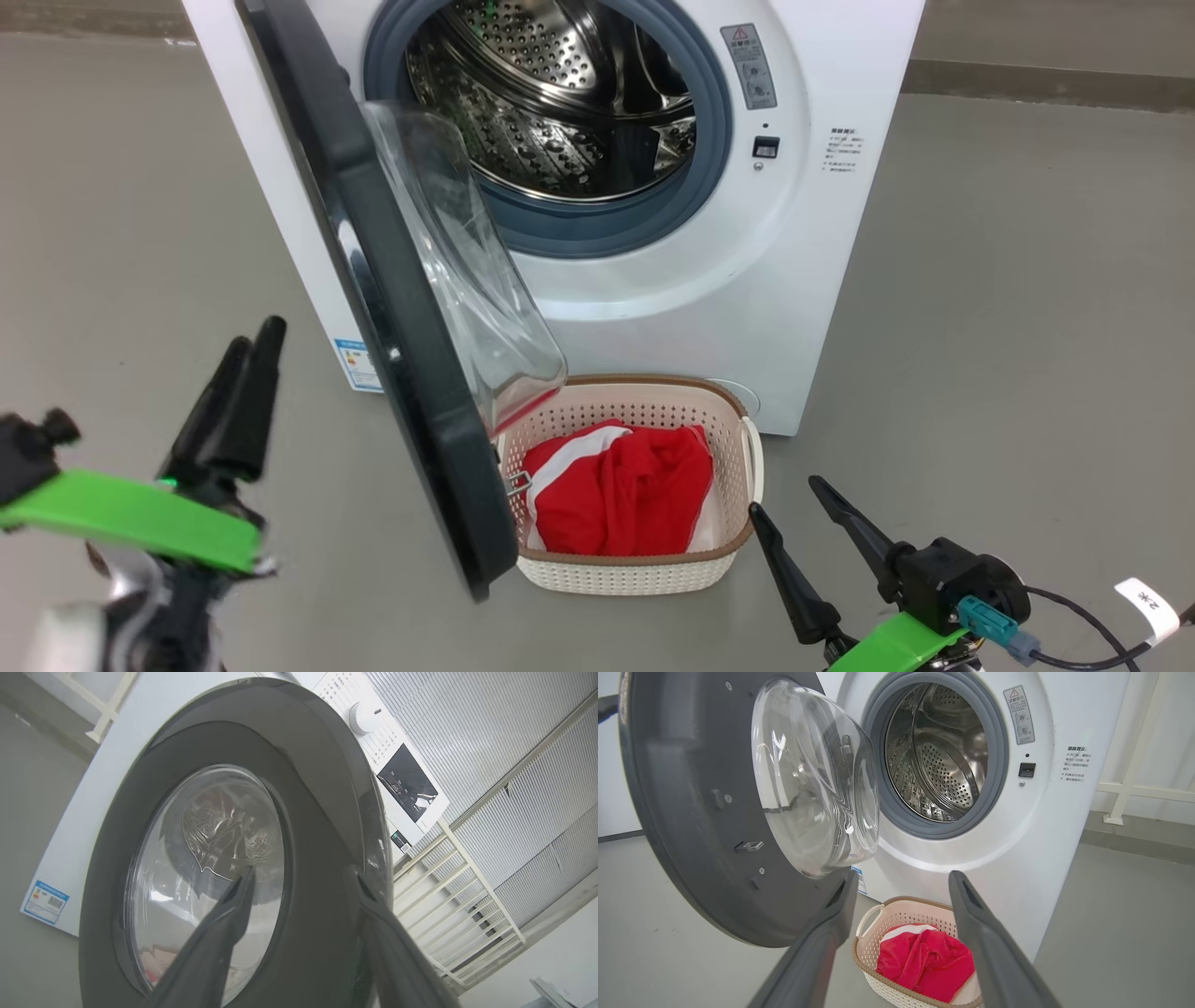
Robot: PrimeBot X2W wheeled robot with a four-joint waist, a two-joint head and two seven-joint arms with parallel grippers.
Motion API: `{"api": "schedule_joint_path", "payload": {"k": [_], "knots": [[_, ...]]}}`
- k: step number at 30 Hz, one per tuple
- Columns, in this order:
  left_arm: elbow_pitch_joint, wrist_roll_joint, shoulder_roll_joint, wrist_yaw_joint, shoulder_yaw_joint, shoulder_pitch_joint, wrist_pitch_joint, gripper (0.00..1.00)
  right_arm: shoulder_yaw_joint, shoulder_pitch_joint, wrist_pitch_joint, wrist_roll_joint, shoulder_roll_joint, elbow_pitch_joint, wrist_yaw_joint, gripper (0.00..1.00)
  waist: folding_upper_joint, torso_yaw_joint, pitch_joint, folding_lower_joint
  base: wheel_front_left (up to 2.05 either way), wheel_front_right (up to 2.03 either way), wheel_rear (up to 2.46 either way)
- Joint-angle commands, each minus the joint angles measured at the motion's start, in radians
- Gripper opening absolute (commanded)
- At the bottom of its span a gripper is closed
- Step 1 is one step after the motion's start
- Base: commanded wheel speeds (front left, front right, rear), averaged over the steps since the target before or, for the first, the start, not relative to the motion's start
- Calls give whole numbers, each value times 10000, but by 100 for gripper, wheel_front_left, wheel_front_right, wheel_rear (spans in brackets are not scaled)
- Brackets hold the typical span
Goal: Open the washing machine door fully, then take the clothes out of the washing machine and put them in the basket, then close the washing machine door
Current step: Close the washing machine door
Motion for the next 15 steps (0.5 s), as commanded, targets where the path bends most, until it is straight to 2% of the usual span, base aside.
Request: {"api": "schedule_joint_path", "payload": {"k": [1, 5, 9, 11, 15], "knots": [[-413, 432, 352, -110, 115, -17, -364, 100, 148, -182, -91, -15, 16, -278, 62, 100, -1, 11, -5, 0, 0, 0, 0], [-622, 3136, 1024, -135, -892, 528, -2443, 100, 170, -154, -91, -1, 23, -287, 62, 100, -1, 8, -31, 0, 0, 0, 0], [-387, 5192, 1301, 40, -1419, 883, -4055, 100, 174, -128, -91, 24, 31, -299, 62, 100, -1, -30, -76, 0, 0, 0, 0], [-323, 6223, 1334, 413, -1546, 1072, -4634, 100, 171, -113, -91, 31, 36, -304, 62, 100, -1, -76, -96, 0, 0, 0, 0], [-259, 6946, 1206, 696, -1509, 1410, -4860, 100, 194, -108, -91, 34, 42, -310, 62, 100, -1, -144, -95, 0, 0, 0, 0]]}}
